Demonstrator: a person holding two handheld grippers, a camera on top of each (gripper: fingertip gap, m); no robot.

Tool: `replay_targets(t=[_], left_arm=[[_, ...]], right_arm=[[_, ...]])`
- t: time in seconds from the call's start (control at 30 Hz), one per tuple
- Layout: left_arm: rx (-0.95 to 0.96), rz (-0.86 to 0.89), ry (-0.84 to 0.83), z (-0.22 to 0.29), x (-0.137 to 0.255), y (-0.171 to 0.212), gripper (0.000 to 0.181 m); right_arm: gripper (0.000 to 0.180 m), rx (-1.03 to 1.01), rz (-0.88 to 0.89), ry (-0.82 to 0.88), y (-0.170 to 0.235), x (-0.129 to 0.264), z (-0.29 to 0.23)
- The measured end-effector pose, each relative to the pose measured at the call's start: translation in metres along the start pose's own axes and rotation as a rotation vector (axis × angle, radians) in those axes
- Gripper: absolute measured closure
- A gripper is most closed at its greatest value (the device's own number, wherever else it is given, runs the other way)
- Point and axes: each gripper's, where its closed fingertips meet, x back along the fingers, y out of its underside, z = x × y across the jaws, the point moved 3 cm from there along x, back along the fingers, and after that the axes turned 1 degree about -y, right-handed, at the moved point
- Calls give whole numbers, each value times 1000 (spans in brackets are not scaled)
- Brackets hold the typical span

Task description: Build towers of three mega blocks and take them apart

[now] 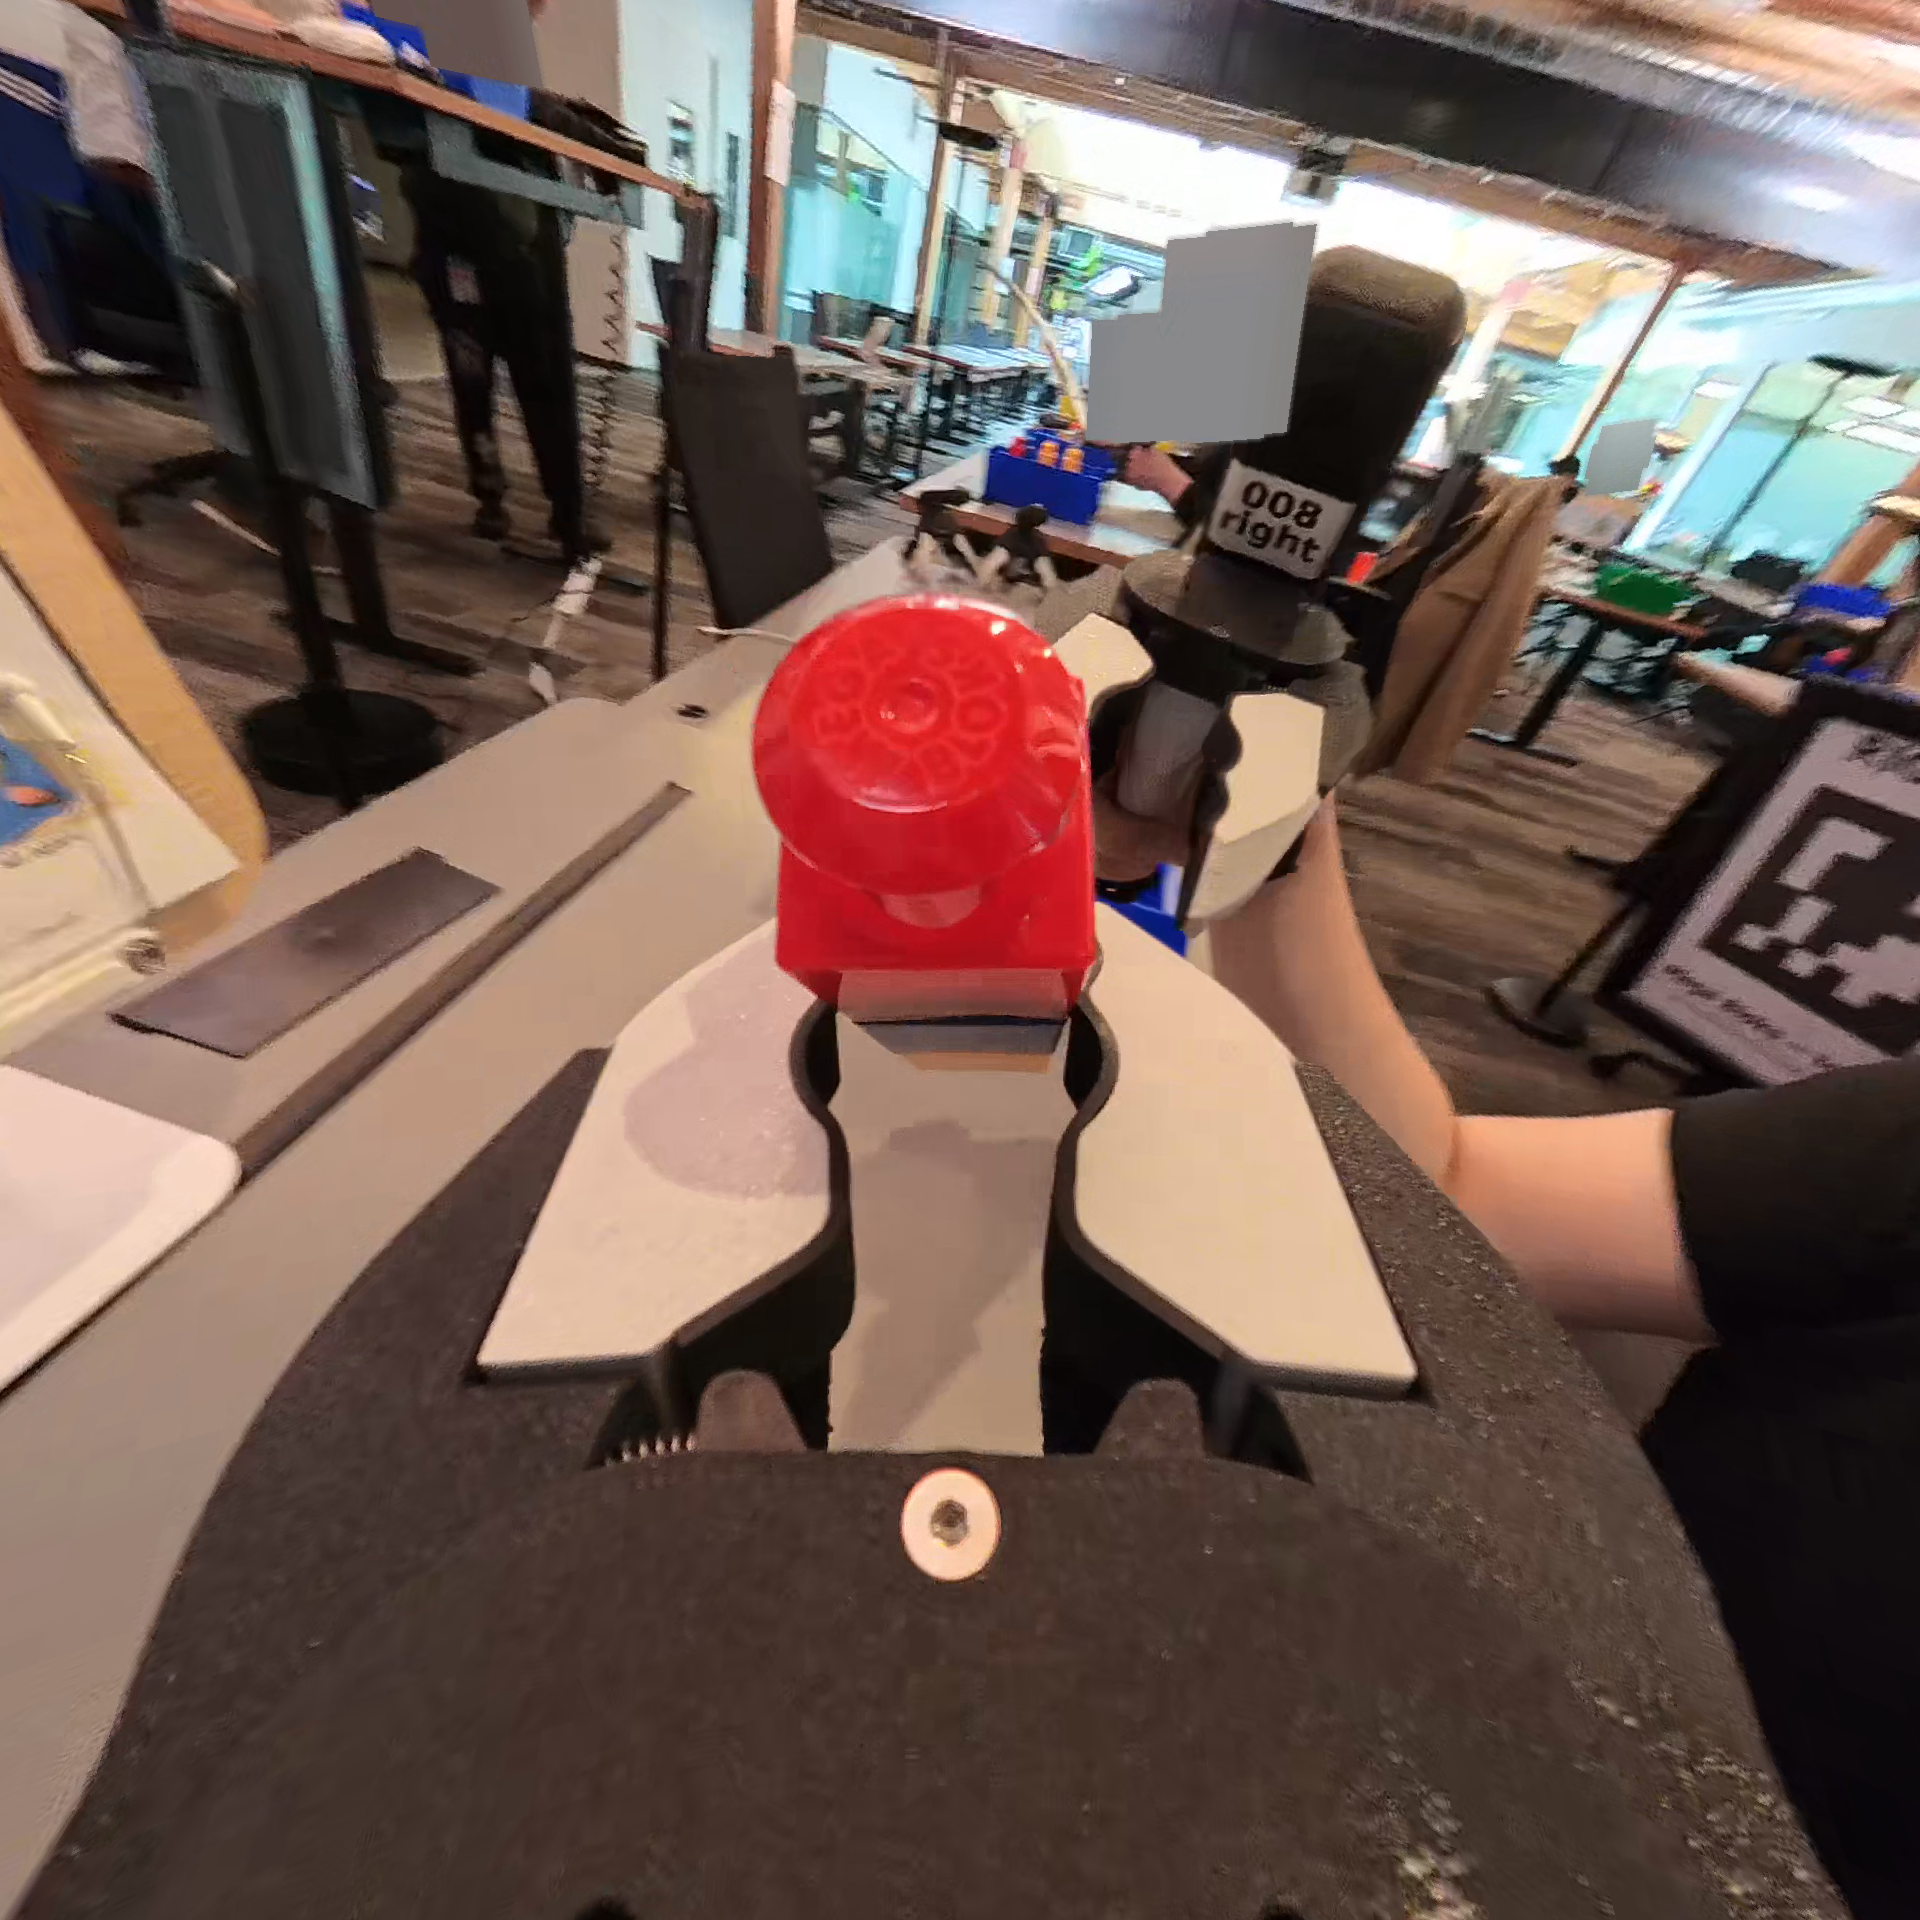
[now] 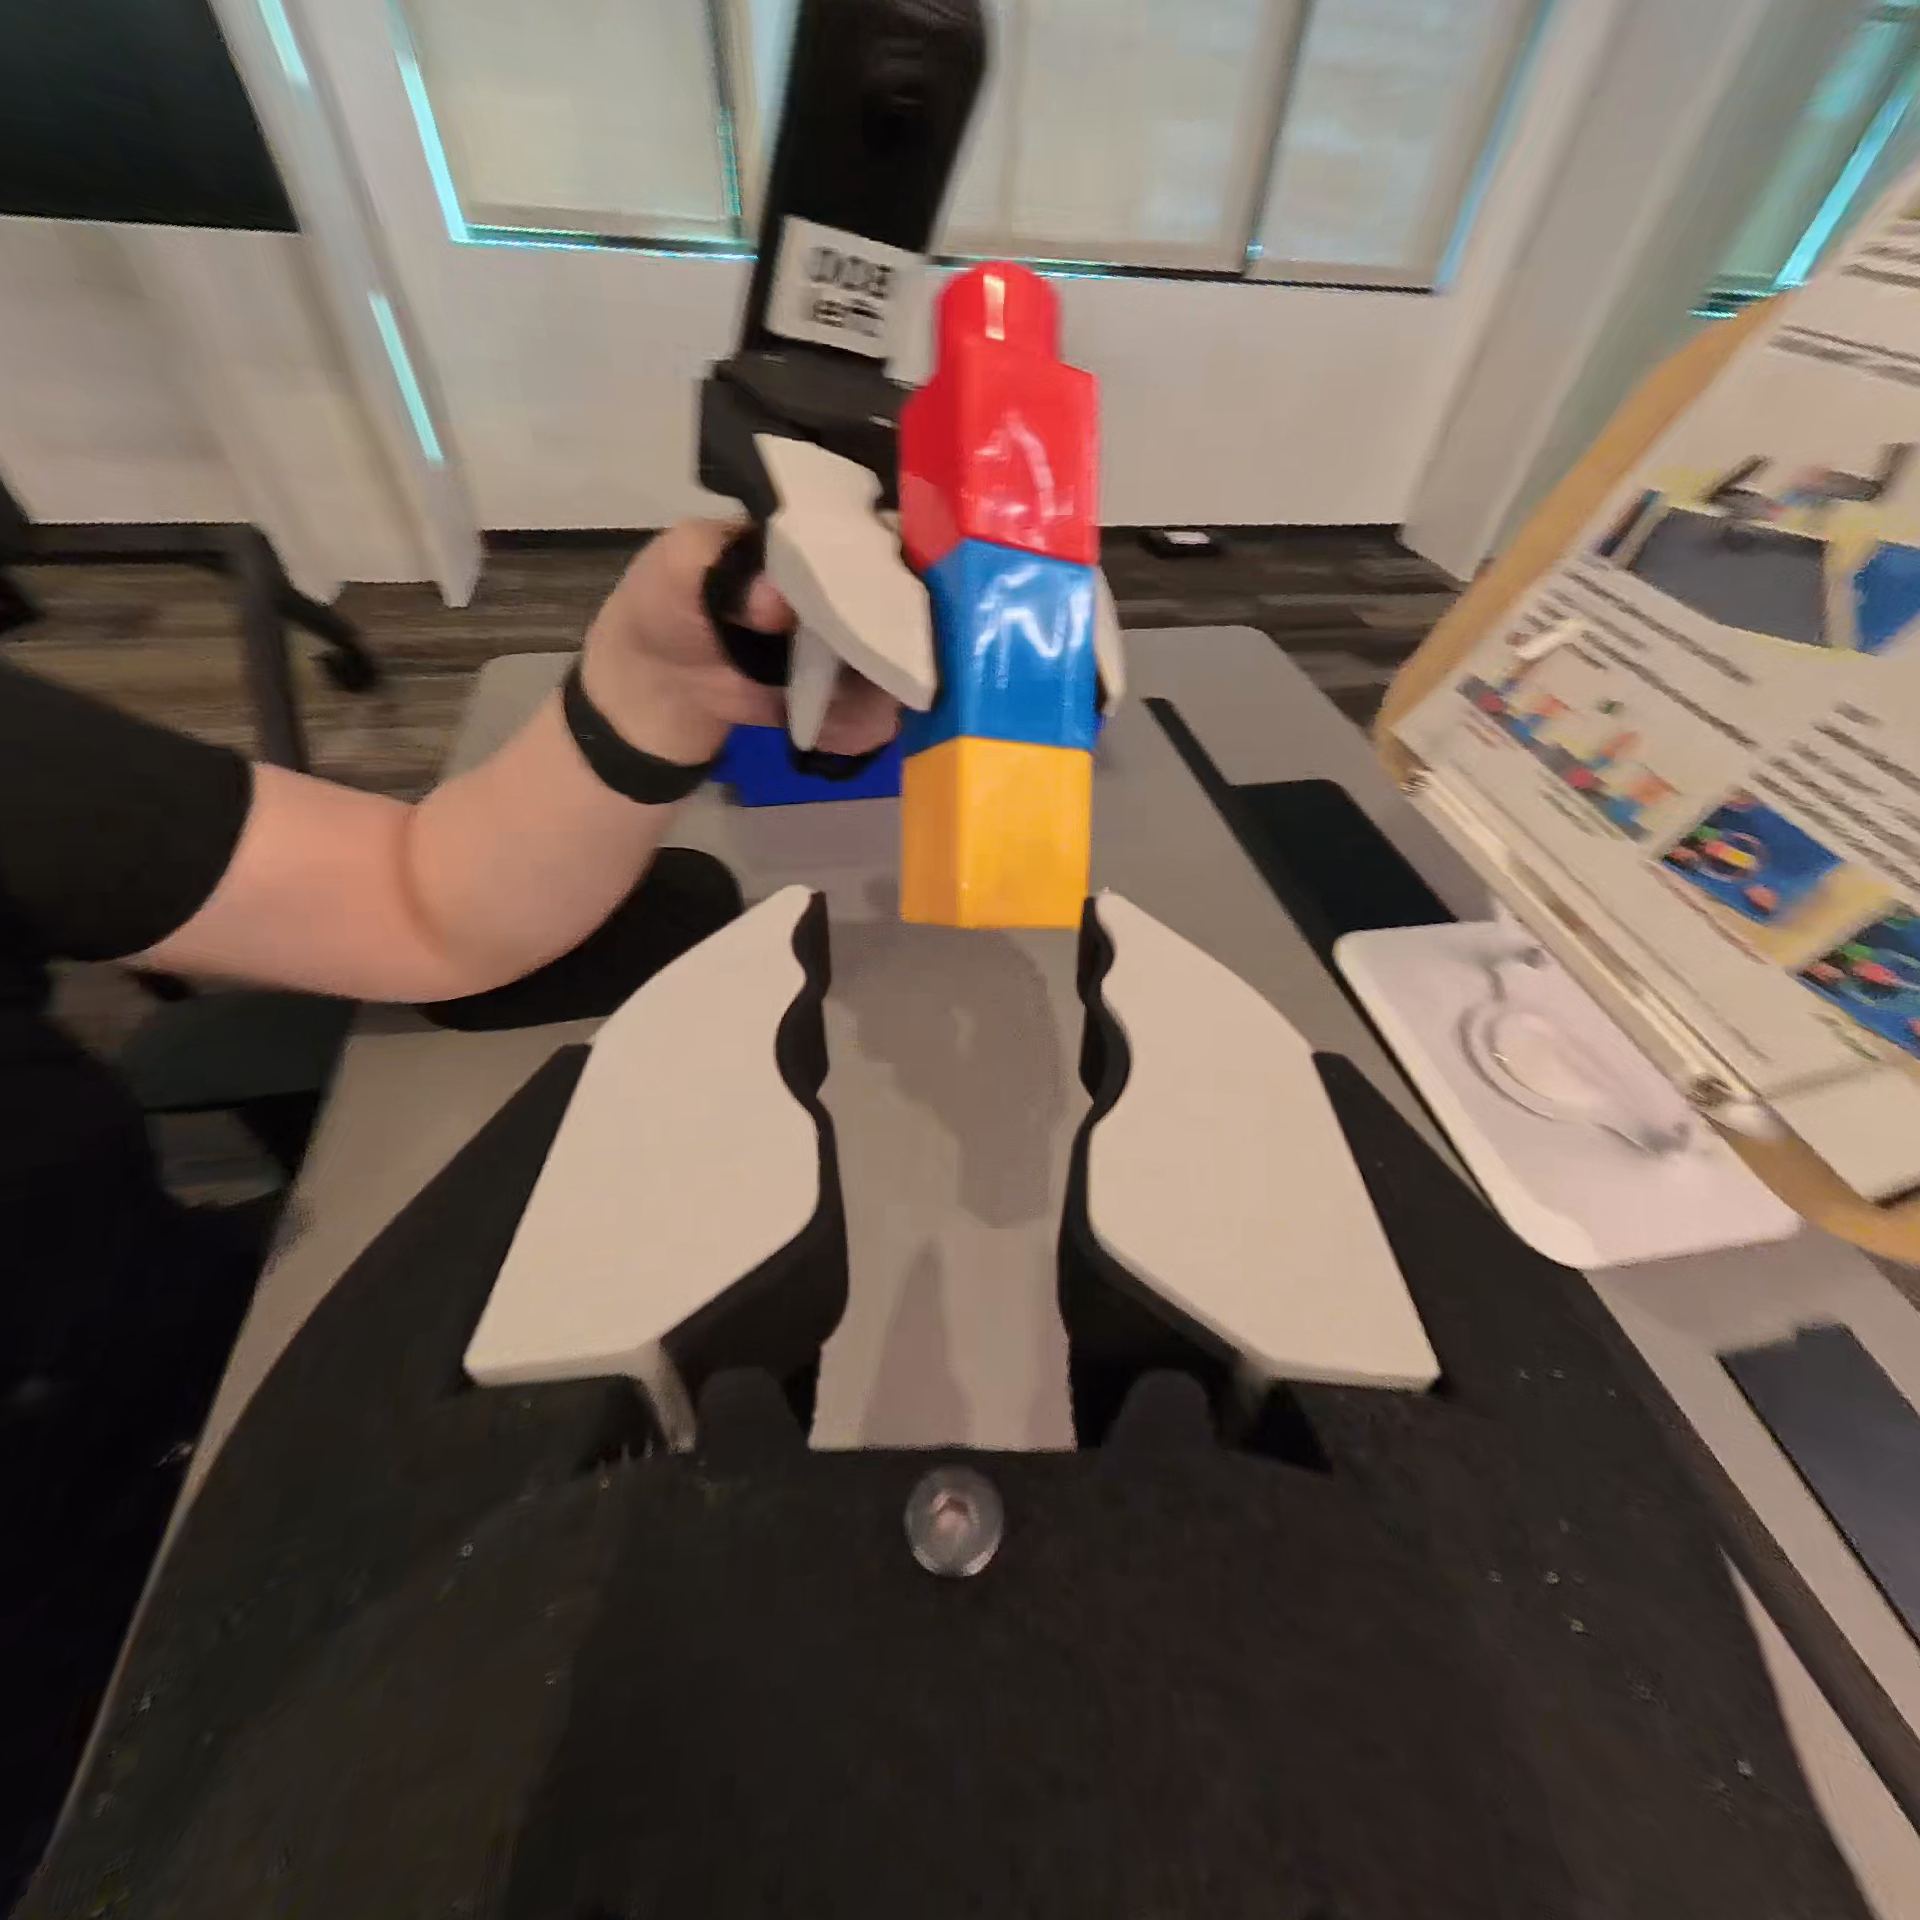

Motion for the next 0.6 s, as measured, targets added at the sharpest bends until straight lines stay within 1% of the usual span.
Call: replay_targets(t=[0.07,0.13,0.23,0.27,0.3,0.33,0.47,0.53,0.57,0.6], left_arm=[[35,14,53,1,3,2,140],[46,25,74,2,7,3,140],[31,11,71,2,8,7,140],[29,7,73,3,8,8,140],[30,7,80,4,8,8,140],[32,7,89,5,8,7,141],[24,15,98,7,11,4,141],[27,6,94,5,12,6,141],[33,30,74,2,15,3,141],[46,117,34,-5,23,-7,142]], right_arm=[[129,23,-3,-2,-1,-10,-2],[119,21,4,6,-1,-23,0],[119,-67,20,-87,1,-42,-7],[121,-98,11,-95,3,-47,-7],[127,-122,-4,-89,6,-51,-4],[140,-137,-27,-81,9,-54,-1],[144,-183,5,-155,7,-55,-4],[144,-204,-9,-159,9,-57,-4],[144,-217,-34,-149,13,-57,-2],[144,-218,-100,-135,23,-56,1]])
